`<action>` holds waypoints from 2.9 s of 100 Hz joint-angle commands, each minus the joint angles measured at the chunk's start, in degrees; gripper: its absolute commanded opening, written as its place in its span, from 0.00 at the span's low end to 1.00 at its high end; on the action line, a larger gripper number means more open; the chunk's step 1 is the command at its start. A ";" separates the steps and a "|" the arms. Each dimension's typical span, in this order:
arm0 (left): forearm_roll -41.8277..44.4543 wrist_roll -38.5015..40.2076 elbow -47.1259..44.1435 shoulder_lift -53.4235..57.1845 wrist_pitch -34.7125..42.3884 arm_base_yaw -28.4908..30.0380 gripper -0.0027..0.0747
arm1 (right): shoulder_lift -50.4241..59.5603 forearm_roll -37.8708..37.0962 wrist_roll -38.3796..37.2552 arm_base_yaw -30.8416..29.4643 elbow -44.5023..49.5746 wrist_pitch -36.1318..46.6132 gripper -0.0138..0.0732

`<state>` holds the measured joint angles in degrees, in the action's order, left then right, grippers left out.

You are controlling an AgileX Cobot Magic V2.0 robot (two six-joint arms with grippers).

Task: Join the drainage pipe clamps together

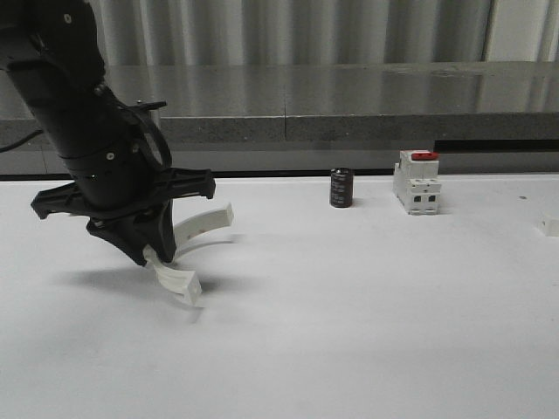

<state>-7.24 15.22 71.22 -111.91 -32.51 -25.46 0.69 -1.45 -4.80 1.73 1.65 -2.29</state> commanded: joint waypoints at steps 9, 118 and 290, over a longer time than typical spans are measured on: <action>-0.13 0.95 1.37 2.28 3.34 -0.66 0.06 | 0.93 0.01 0.39 -0.29 -1.15 4.67 0.08; -0.19 0.95 2.02 2.46 3.64 -0.66 0.63 | 0.93 0.01 0.39 -0.29 -1.15 4.67 0.08; 15.61 0.50 -47.21 93.71 3.54 15.14 0.01 | 0.93 0.01 0.39 -0.29 -1.49 7.42 0.08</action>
<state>8.36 15.53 22.46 -17.76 -32.93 -10.61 0.69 -1.45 -4.80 1.73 1.65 0.00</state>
